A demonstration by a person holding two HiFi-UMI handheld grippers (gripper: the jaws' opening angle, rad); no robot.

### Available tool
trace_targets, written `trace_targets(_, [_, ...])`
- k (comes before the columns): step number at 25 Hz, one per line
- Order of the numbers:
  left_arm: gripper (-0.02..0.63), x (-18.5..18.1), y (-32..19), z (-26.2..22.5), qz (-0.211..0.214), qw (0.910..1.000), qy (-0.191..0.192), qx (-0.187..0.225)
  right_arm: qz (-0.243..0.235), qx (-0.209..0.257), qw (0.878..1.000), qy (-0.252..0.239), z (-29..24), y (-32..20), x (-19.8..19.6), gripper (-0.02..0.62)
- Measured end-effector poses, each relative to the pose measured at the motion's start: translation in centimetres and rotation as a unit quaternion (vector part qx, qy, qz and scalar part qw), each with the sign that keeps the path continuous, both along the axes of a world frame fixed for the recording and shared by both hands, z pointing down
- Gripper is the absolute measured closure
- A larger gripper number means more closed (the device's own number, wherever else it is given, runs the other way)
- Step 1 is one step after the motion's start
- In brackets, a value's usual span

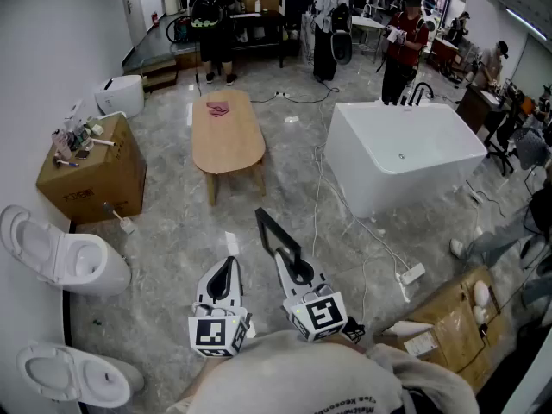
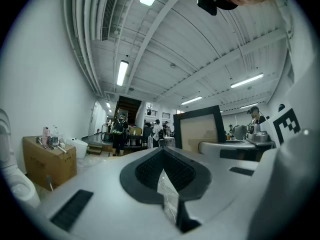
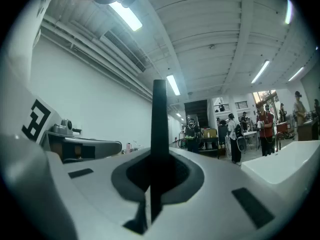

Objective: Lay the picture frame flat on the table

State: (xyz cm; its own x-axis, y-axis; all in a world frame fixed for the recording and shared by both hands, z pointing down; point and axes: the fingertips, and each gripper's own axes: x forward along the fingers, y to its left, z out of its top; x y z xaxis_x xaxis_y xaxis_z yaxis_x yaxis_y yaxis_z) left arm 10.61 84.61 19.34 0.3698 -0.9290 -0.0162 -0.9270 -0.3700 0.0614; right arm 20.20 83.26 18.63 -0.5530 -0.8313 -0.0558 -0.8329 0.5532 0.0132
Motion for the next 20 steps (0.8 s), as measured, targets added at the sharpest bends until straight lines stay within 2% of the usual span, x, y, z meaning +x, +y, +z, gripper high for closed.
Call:
trace_targets(8, [0.600,-1.8,0.4,0.0,0.008,1.0000,0.000,0.003,0.016,-0.002,1.000,-0.002,0.3,0.3,-2.0,0.578])
trace_targets(12, [0.600,-2.3,1.1,1.4,0.014,0.9999,0.006,-0.001,0.025,-0.020,0.999,-0.013,2.0,1.1,-2.3,0.578])
trace_targets(15, [0.600,-3.1,0.7,2.5,0.021,0.9996,0.010,-0.016,0.030,-0.035,0.999,-0.013,2.7,0.5,-2.8,0.578])
trace_targets(20, [0.600,-4.2,-1.5,2.7,0.018,0.9994,0.018,-0.021,0.033,-0.032,0.999,-0.012,2.6,-1.8,-3.5,0.578])
